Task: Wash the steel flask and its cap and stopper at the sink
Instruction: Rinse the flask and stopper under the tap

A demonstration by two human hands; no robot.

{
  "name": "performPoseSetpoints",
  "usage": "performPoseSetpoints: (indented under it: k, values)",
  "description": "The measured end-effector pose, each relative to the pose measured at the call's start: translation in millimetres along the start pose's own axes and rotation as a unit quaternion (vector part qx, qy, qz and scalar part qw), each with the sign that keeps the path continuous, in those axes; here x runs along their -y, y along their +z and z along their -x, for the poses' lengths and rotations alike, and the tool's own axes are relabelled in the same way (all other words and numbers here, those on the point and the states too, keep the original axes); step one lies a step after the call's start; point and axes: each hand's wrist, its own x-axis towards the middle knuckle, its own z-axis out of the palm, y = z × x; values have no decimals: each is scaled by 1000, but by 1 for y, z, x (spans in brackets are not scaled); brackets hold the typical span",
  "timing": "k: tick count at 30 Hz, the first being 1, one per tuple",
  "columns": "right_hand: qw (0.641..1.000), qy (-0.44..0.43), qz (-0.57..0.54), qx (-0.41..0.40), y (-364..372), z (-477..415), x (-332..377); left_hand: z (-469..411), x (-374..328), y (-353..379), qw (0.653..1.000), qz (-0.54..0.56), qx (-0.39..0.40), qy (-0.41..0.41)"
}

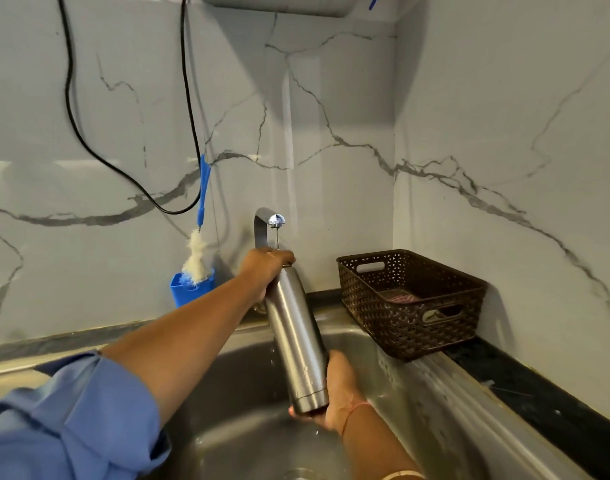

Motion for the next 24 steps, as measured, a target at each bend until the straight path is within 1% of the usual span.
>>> performPoseSetpoints:
  k: [1,2,3,5,7,9,10,12,14,16,18,19,21,22,24]
  values:
    - [997,40,-30,59,-1,-2,-1,2,-3,-3,999,-17,32,11]
    - [992,70,-44,93,-3,-2,-2,4,-7,-7,997,-24,67,21]
    - [987,89,-55,125,-4,-1,-2,4,-9,-10,994,-24,103,34]
    - [979,103,-58,164,-6,-1,-2,1,-11,-14,986,-9,158,51]
    - [980,96,-31,174,-10,-3,-3,-1,-14,-15,982,-5,176,64]
    - [980,82,13,183,-9,-5,-4,-1,-14,-11,987,-30,149,55]
    - [984,56,42,162,-7,-5,-4,-1,-12,-8,989,-49,129,50]
    - [991,-34,76,106,4,-3,-4,2,-6,0,989,-101,97,50]
    - [984,-115,120,62,14,-2,-6,7,3,11,980,-176,82,53]
    - [963,-193,177,63,16,1,-7,15,7,21,956,-269,81,81]
    - [931,-273,234,68,16,10,-8,19,7,26,939,-312,97,108]
    - [918,-299,252,70,15,12,-8,18,6,26,939,-307,109,108]
    - [893,-343,282,77,15,11,-9,15,3,24,949,-277,99,111]
    - [888,-351,285,79,16,10,-10,14,2,20,955,-259,92,109]
    - [902,-333,261,91,15,8,-11,10,3,13,971,-196,100,90]
